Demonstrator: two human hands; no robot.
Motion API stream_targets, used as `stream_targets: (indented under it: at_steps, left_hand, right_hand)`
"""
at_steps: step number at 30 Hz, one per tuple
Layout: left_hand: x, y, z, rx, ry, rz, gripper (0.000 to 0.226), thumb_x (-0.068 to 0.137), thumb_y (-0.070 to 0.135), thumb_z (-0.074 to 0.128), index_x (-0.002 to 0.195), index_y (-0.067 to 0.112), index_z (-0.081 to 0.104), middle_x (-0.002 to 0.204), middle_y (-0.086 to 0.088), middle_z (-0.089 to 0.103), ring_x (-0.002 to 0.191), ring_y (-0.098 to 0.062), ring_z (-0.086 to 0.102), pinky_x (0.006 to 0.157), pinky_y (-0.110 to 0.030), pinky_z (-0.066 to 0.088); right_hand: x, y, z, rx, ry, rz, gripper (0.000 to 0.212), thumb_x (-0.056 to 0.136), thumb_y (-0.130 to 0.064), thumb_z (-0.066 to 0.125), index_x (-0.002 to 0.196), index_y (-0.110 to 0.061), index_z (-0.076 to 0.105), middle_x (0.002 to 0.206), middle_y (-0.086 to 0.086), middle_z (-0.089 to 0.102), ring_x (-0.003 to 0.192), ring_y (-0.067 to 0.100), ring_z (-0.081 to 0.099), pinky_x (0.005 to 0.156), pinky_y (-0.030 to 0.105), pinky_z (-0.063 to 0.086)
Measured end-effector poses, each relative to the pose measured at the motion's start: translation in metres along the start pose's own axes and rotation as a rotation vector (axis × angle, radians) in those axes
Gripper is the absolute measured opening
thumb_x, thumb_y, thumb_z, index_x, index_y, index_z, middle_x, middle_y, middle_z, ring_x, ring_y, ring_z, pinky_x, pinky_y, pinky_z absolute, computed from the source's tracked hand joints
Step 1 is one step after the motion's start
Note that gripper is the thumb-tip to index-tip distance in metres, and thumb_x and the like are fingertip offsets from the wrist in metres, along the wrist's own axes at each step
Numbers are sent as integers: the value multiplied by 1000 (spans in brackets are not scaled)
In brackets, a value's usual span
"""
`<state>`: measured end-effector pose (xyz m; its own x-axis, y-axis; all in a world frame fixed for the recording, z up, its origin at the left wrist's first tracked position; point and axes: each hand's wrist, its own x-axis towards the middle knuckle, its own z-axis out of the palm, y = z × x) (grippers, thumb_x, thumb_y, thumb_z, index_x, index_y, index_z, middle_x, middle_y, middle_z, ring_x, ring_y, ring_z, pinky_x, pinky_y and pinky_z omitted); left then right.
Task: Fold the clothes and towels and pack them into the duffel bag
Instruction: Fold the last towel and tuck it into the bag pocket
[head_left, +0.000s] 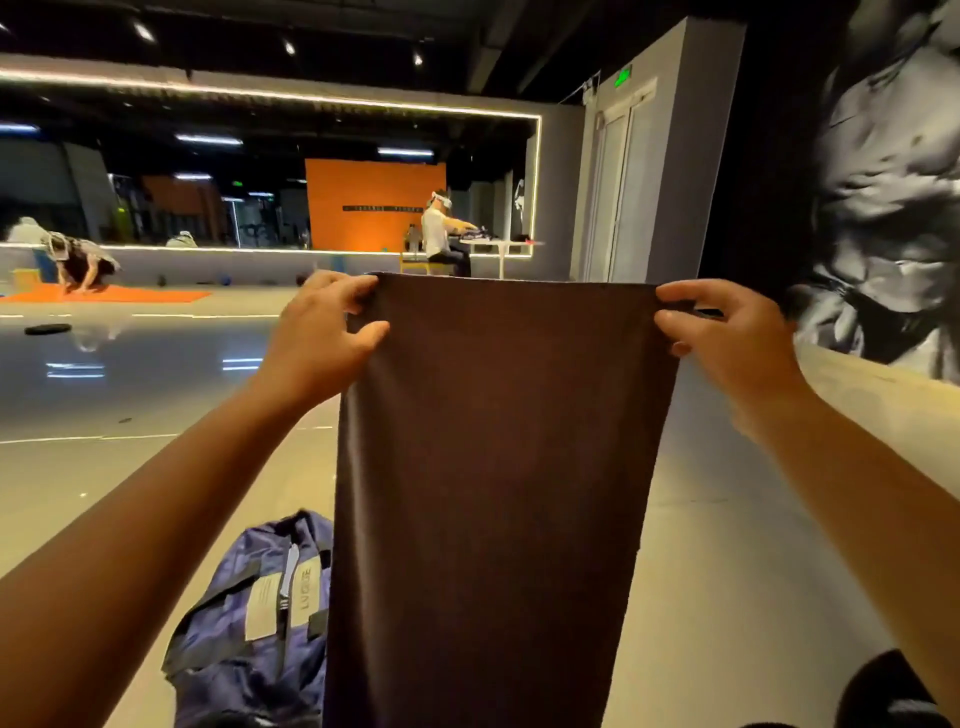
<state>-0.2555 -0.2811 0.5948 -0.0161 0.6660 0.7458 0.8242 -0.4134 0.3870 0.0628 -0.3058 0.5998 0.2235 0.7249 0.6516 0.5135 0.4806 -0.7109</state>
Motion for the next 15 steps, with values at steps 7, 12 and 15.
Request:
stream_targets:
  at_steps: [7,12,15]
  left_hand:
    - [-12,-88,156,-231,-356,-235,53,84,3,69,133,13,54,124,-7,59,111,-18,56,94,-31,38]
    - [-35,-168,294,-184,-559,-326,69,84,10,71,145,13,38,143,-9,40,128,-21,45,99,-24,31]
    - [-46,-205,359,-213,-611,-347,69,84,12,71,145,15,38,142,-6,40,128,-19,45,102,-26,34]
  right_hand:
    - [17,158,81,115,-235,491,27,93,-8,59,120,-11,62,100,7,67,87,19,66,70,25,54]
    - [12,295,143,129,-275,640,27,90,-2,60,109,-22,64,109,6,64,100,24,62,84,33,54]
    - [9,364,171,105,-232,650,29,91,-3,60,109,-24,65,112,0,62,110,26,60,92,40,53]
